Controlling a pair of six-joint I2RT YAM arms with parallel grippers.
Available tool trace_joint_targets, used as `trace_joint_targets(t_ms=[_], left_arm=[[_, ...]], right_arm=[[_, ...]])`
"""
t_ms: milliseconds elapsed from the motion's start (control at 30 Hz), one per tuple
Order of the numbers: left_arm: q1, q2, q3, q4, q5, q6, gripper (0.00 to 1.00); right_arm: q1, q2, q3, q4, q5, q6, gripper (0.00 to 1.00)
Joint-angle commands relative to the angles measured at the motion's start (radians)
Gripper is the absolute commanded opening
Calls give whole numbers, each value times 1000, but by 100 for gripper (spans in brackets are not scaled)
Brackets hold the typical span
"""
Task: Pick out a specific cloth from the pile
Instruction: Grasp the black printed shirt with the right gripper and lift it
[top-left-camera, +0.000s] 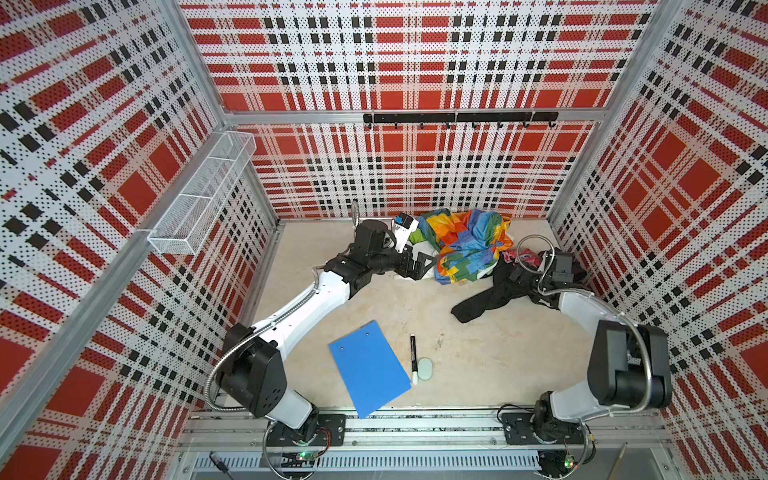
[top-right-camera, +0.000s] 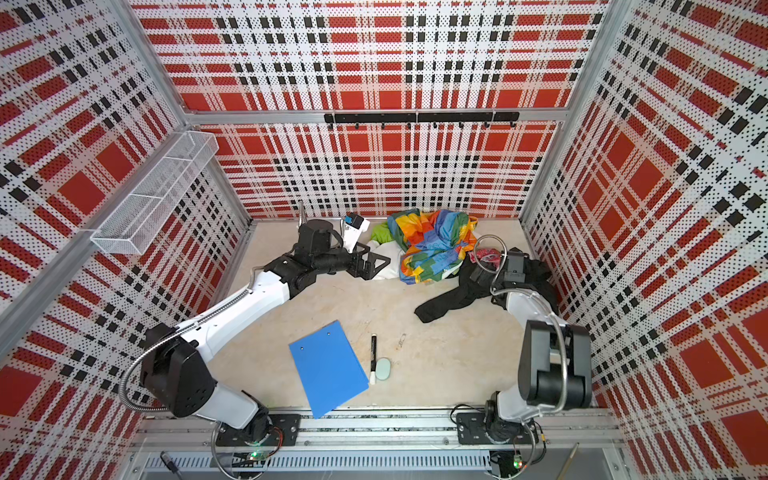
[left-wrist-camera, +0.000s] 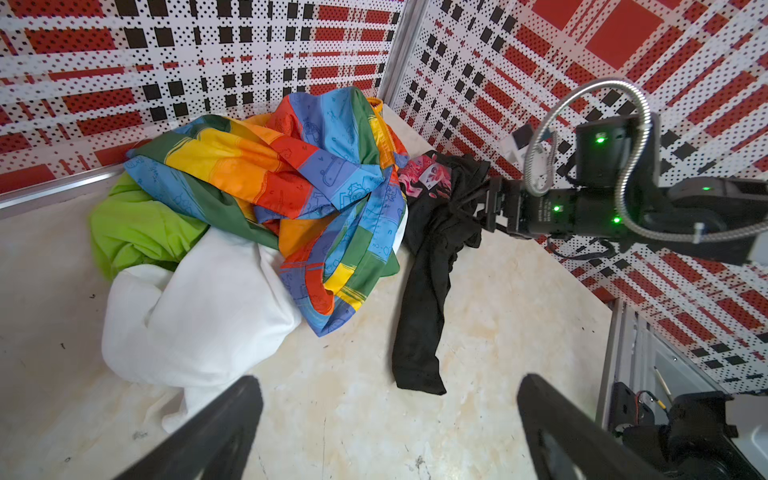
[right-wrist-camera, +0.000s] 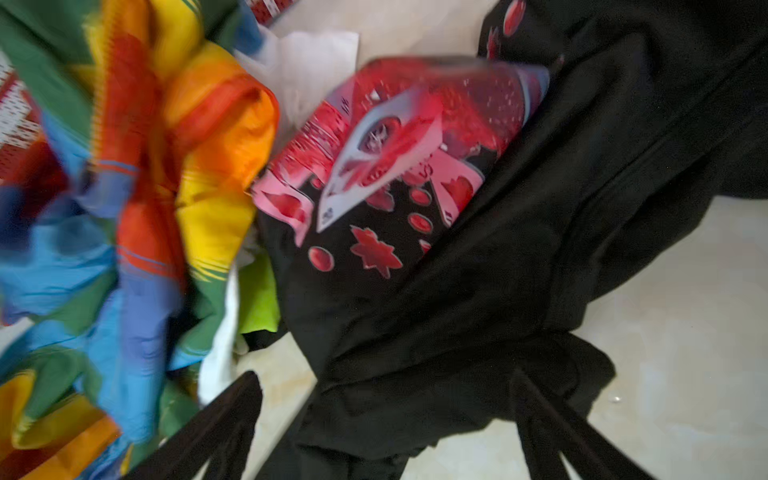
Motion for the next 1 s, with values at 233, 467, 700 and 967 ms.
trace_joint_targets(t_ms=[233,467,700,967], left_arm=[[-5,-39,26,16,-2,8,99],[5,-53,27,15,-2,4,99],[22,-63,22,27,16,-9,99],[26,-60,17,32,13,-7,99]], right_arm=[[-3,192,122,43,-7,48,100],[3,257,177,6,20,33,49],[5,198,115,37,75,52,14],[5,64,112,-7,162,39,4]])
